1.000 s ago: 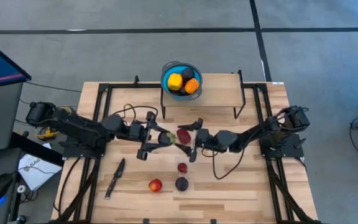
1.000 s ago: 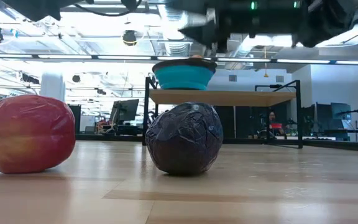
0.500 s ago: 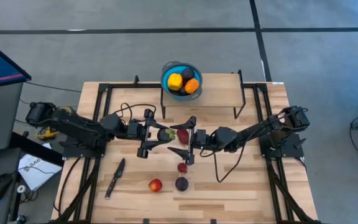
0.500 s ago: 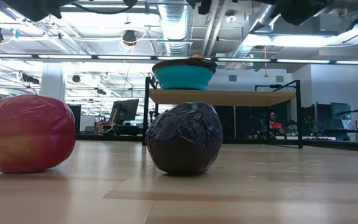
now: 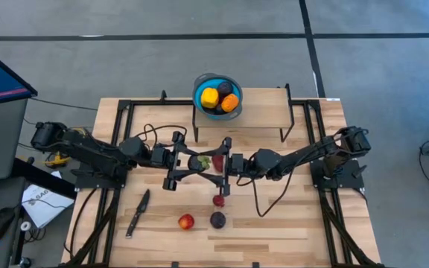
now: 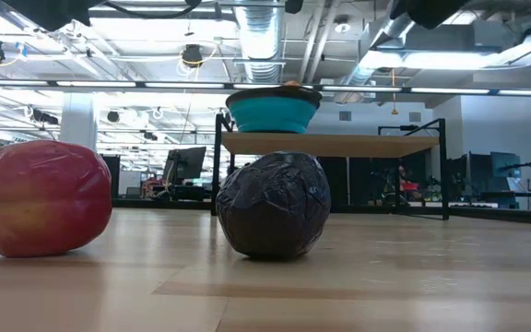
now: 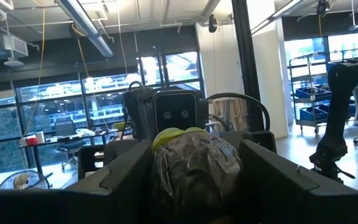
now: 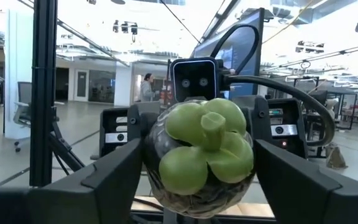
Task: Pick & Place Fruit
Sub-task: Put the purple mangosteen into the blue strainer bowl on the shelf
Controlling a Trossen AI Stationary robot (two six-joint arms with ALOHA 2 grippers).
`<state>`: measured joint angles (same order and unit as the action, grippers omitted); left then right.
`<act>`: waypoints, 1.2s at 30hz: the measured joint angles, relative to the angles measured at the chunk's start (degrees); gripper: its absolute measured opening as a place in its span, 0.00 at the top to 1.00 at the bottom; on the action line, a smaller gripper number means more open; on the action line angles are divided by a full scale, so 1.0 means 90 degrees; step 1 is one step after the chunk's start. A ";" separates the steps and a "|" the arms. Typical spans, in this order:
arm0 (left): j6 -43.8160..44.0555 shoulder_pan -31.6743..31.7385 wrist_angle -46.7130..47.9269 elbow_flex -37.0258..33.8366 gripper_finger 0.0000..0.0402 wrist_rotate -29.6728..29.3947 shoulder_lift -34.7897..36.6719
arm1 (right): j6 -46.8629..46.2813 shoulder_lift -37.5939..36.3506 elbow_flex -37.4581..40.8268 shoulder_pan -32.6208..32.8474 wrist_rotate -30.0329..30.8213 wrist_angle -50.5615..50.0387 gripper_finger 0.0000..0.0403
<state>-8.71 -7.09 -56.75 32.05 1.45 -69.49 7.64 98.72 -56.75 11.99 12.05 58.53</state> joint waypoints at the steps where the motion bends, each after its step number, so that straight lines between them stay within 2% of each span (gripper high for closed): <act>1: 0.0008 0.0000 0.0001 0.0000 0.44 0.0002 0.0000 | -0.0002 0.0000 0.0000 0.0000 0.0000 -0.0010 0.31; 5: 0.0010 0.0000 0.0038 -0.0002 0.40 0.0058 0.0000 | -0.0002 -0.0005 0.0000 0.0005 0.0000 -0.0136 0.38; 11: 0.0003 0.0023 0.0110 -0.0002 0.27 0.0160 -0.0002 | -0.0007 0.0002 -0.0010 0.0005 -0.0019 -0.0435 0.48; 15: -0.0002 0.0133 0.0189 -0.0002 0.19 0.0173 -0.0002 | -0.0112 0.0002 -0.0010 0.0005 -0.0008 -0.0736 0.49; 18: -0.0002 0.0245 0.0343 -0.0002 0.14 0.0163 0.0118 | -0.0358 0.0000 -0.0010 0.0006 0.0298 -0.1193 0.49; 22: -0.0161 0.0398 0.1211 0.0002 0.11 0.0084 0.0645 | -0.0768 -0.0094 -0.0007 0.0070 0.0811 -0.2321 0.49; 27: -0.0527 0.0333 0.3142 0.0002 0.11 -0.0926 0.1687 | -0.1411 -0.0451 -0.0301 0.0095 0.1166 -0.4359 0.49; 31: -0.0382 0.0221 0.4709 0.0000 0.14 -0.1716 0.2282 | -0.1514 -0.0583 -0.1243 0.0074 0.1487 -0.6235 0.49; 36: 0.0339 0.0210 0.5615 -0.0045 0.18 -0.1816 0.2305 | -0.1300 -0.0534 -0.2978 -0.0479 0.1702 -0.8349 0.48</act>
<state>-5.66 -5.20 -6.21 31.65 -14.89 -48.75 -4.06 93.91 -83.55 7.68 27.38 -16.61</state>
